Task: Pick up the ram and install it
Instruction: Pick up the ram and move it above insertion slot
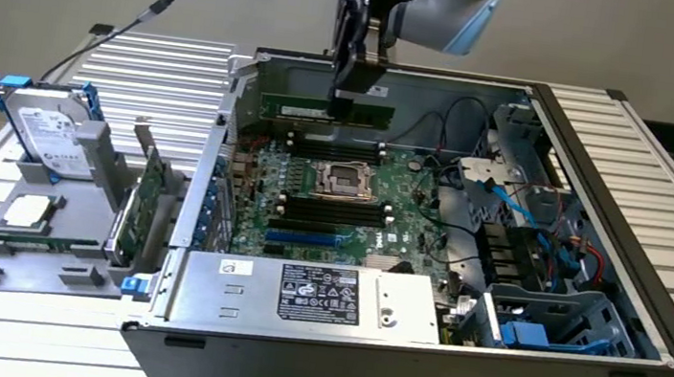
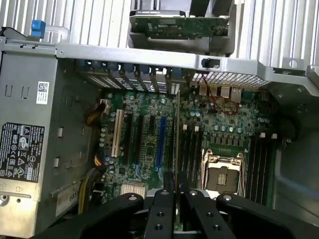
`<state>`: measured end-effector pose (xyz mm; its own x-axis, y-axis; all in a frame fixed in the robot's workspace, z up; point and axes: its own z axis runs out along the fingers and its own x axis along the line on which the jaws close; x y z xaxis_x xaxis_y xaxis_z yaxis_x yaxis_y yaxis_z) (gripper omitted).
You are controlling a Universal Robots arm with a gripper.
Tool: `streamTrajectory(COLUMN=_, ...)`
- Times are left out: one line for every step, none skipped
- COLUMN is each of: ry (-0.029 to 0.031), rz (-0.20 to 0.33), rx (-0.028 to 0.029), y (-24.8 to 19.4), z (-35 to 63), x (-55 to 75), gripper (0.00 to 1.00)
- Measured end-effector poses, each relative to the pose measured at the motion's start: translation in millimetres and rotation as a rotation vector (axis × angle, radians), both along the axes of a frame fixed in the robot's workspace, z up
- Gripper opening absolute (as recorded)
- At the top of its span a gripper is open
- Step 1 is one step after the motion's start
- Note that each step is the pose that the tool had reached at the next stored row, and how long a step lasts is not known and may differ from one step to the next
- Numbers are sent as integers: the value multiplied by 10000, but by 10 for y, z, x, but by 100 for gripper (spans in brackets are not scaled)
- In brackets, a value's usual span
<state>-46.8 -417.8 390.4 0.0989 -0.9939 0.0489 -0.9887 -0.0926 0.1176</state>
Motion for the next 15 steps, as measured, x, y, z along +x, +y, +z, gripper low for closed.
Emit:
streamTrajectory(ry=-1, rz=1, rx=-11, y=19, z=-4, x=45, gripper=14)
streamTrajectory(ry=0, rz=1, rx=-24, y=40, z=-9, x=81, gripper=14)
streamTrajectory(ry=0, rz=1, rx=-39, y=67, z=-18, x=114, gripper=14)
streamTrajectory(ry=0, rz=-1, rx=-56, y=92, z=-27, x=145, gripper=14)
streamTrajectory(ry=0, rz=0, rx=-67, y=112, z=-36, x=176, gripper=14)
streamTrajectory(ry=0, rz=0, rx=-76, y=130, z=-44, x=206, gripper=14)
streamTrajectory(ry=0, rz=0, rx=-81, y=147, z=-53, x=232, gripper=14)
streamTrajectory(ry=0, rz=-1, rx=-82, y=163, z=-63, x=252, gripper=14)
streamTrajectory(ry=0, rz=-8, rx=-83, y=173, z=-73, x=266, gripper=14)
streamTrajectory(ry=-1, rz=-30, rx=-81, y=178, z=-86, x=276, gripper=14)
streamTrajectory(ry=0, rz=-76, rx=-81, y=180, z=-99, x=282, gripper=14)
streamTrajectory(ry=0, rz=-138, rx=-81, y=181, z=-110, x=288, gripper=14)
streamTrajectory(ry=1, rz=-206, rx=-83, y=181, z=-120, x=295, gripper=14)
streamTrajectory(ry=1, rz=-284, rx=-83, y=181, z=-132, x=299, gripper=14)
streamTrajectory(ry=2, rz=-371, rx=-83, y=181, z=-143, x=303, gripper=14)
